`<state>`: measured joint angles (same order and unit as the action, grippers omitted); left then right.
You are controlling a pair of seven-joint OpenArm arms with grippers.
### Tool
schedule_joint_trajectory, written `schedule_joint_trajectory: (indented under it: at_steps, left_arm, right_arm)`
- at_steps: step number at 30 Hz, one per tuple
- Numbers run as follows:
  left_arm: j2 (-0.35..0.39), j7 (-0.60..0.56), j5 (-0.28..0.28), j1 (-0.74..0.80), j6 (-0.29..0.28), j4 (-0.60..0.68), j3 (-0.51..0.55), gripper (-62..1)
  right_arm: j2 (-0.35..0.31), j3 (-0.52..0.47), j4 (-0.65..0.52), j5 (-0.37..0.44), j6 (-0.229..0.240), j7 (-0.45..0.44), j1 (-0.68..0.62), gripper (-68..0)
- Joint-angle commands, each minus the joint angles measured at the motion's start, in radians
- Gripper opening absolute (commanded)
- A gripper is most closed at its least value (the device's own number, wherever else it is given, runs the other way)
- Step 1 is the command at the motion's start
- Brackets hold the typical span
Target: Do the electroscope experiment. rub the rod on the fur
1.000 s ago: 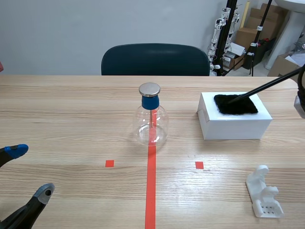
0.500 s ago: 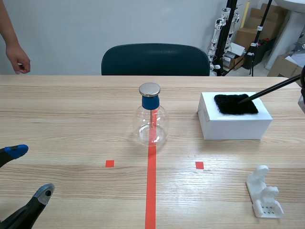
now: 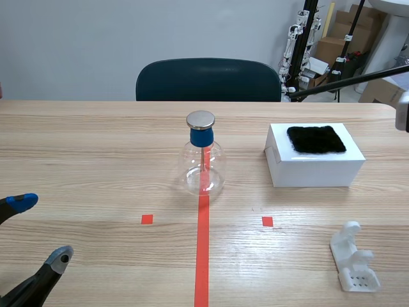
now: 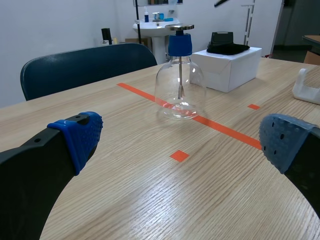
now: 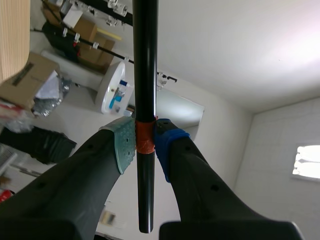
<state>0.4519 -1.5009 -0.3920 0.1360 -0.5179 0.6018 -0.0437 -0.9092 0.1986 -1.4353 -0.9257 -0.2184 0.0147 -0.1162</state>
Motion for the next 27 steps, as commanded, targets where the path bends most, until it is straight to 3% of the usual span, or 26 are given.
schedule_joint_trajectory:
  at_steps: [1, 8, 12, 16, 22, 27]
  left_arm:
    - [0.009, -0.028, 0.013, 0.002, -0.002, 0.014, 0.005, 1.4]
    - [0.009, -0.028, 0.013, 0.002, -0.002, 0.014, 0.005, 1.4]
    - [0.009, -0.028, 0.013, 0.002, -0.002, 0.014, 0.005, 1.4]
    - [0.009, -0.028, 0.013, 0.002, -0.002, 0.014, 0.005, 1.4]
    - [0.009, -0.028, 0.013, 0.002, -0.002, 0.014, 0.005, 1.4]
    - [0.009, -0.028, 0.013, 0.002, -0.002, 0.014, 0.005, 1.4]
  right_arm:
    - [-0.018, -0.061, -0.053, 0.04, -0.025, -0.014, -0.024, -67.5]
    - [0.007, -0.238, -0.215, 0.225, -0.033, -0.105, -0.203, -67.5]
    - [0.082, -0.34, -0.296, 0.241, -0.034, -0.188, -0.321, -67.5]
    - [0.188, -0.402, -0.373, 0.261, -0.09, -0.307, -0.452, -67.5]
    - [0.307, -0.405, -0.475, 0.26, -0.187, -0.456, -0.666, -67.4]
    - [0.349, -0.405, -0.537, 0.265, -0.194, -0.559, -0.832, -67.3]
